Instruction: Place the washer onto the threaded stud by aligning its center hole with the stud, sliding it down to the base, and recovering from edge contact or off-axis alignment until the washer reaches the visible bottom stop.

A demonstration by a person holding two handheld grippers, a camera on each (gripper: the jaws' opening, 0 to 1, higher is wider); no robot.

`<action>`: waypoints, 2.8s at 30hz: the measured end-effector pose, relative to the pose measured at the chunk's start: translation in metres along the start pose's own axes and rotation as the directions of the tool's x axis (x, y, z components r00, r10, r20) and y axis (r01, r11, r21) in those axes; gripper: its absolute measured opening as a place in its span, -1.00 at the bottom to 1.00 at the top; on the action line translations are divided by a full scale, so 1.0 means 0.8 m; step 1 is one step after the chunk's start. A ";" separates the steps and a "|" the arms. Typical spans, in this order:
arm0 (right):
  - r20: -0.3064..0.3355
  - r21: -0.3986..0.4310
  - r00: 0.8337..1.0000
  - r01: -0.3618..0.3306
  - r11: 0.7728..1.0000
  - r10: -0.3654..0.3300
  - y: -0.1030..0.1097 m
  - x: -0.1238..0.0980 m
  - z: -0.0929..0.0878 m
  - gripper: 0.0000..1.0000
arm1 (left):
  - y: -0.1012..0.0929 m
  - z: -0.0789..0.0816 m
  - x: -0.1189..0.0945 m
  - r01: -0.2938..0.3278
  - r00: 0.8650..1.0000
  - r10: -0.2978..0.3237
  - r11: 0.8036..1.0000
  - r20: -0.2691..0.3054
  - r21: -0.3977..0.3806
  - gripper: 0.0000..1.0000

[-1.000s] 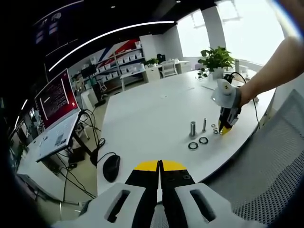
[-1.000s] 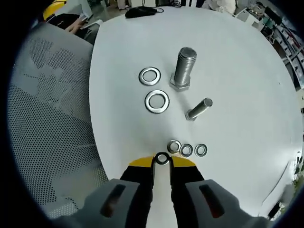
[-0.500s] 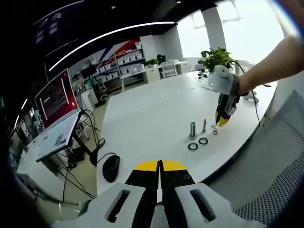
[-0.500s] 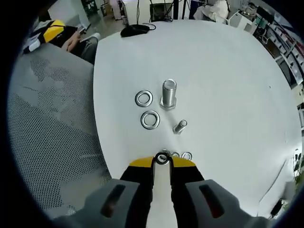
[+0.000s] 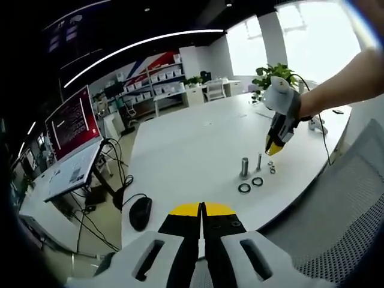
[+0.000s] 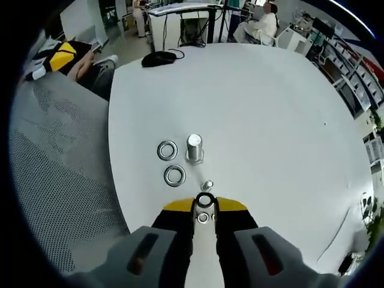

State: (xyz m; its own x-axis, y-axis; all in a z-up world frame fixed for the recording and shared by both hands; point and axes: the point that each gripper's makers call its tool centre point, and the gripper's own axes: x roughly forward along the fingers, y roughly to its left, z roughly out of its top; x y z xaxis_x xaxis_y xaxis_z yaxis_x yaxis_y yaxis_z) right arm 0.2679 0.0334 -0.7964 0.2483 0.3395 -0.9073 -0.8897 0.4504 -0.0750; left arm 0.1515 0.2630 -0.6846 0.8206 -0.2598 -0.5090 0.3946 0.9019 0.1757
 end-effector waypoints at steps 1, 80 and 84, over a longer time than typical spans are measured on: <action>0.003 -0.004 1.000 0.008 1.000 -0.008 -0.001 0.000 0.002 -0.72 | 0.000 -0.001 0.000 0.002 1.000 -0.002 1.000 -0.004 0.000 -1.00; -0.091 -0.005 0.988 -0.123 0.992 0.122 0.026 0.060 -0.042 -0.56 | 0.004 0.004 0.000 -0.013 1.000 0.014 0.999 0.019 -0.036 -1.00; -0.099 -0.011 0.984 -0.152 0.988 0.151 0.038 0.060 -0.054 -0.56 | 0.004 0.005 0.000 -0.013 1.000 0.013 0.999 0.020 -0.035 -1.00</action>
State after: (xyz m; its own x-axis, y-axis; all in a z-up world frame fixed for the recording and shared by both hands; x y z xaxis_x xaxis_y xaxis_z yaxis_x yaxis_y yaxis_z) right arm 0.2360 0.0279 -0.8600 0.0723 0.3200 -0.9447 -0.9214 0.3841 0.0596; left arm 0.1546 0.2647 -0.6809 0.8340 -0.2548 -0.4894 0.3695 0.9167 0.1524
